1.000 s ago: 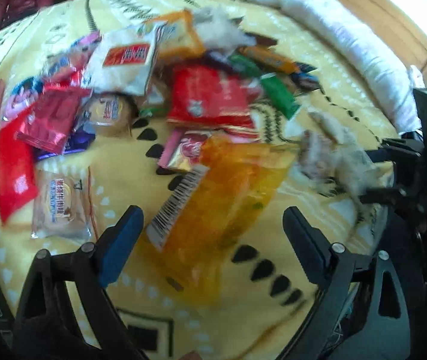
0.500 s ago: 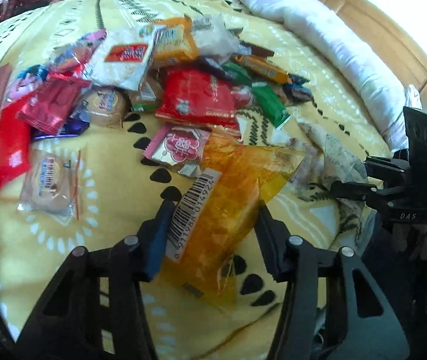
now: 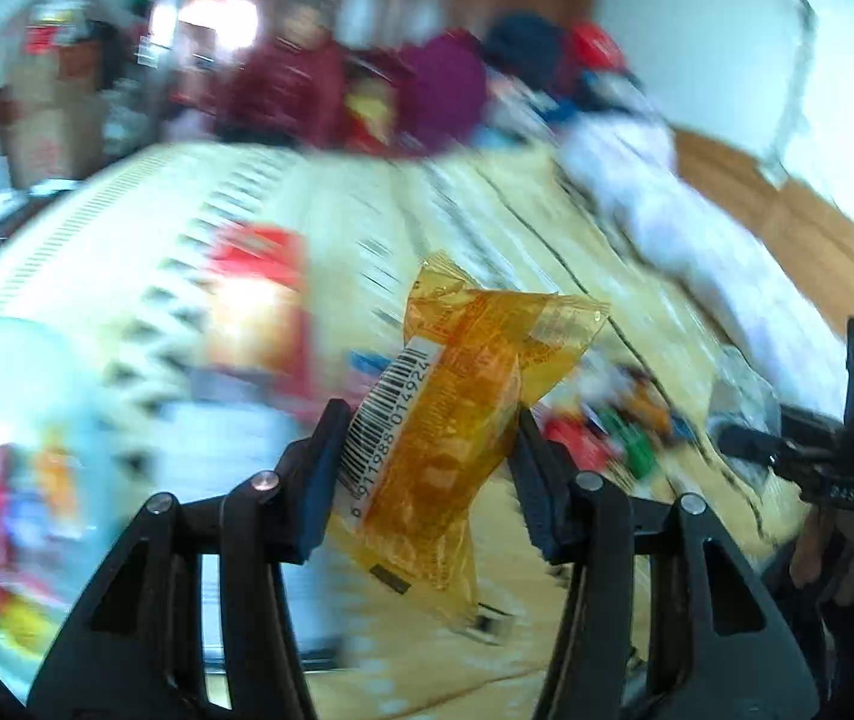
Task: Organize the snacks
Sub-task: 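Carry the clear bag and orange packet over the basin, then open both tools to drop the snacks into the basin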
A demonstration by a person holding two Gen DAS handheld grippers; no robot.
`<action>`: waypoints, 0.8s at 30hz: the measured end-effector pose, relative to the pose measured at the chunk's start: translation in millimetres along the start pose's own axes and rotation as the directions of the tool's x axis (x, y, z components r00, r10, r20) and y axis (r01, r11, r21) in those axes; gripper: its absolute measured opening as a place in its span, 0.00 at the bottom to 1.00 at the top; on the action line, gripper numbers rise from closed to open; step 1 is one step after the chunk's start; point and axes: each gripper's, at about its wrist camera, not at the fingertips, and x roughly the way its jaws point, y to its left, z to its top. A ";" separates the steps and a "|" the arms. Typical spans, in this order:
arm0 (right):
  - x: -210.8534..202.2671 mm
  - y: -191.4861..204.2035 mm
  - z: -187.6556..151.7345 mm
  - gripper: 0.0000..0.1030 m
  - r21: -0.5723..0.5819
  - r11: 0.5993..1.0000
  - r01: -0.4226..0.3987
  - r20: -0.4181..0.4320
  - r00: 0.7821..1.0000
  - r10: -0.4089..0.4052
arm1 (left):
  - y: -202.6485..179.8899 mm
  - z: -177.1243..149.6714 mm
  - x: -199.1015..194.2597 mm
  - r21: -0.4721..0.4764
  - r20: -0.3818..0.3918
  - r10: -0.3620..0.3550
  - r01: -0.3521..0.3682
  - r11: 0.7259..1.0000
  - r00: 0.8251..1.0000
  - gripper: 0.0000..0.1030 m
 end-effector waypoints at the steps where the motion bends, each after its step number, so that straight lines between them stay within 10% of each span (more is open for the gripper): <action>1: 9.3 19.9 18.5 0.46 -0.022 0.998 -0.052 0.013 0.999 0.052 | 17.6 5.9 -15.8 -0.018 0.029 0.045 -0.045 0.999 0.999 0.51; 10: 91.9 191.8 123.7 0.46 -0.190 0.912 -0.363 -0.015 0.930 0.367 | 185.1 4.4 -101.2 -0.280 0.031 0.405 -0.381 0.881 0.914 0.51; 15: 147.3 289.4 138.5 0.46 -0.263 0.845 -0.466 -0.134 0.885 0.446 | 228.4 -22.2 -97.9 -0.356 -0.066 0.457 -0.448 0.820 0.887 0.51; 24: 219.0 351.2 126.9 0.47 -0.232 0.825 -0.515 -0.255 0.851 0.460 | 234.7 -35.7 -111.2 -0.366 -0.082 0.469 -0.464 0.807 0.879 0.51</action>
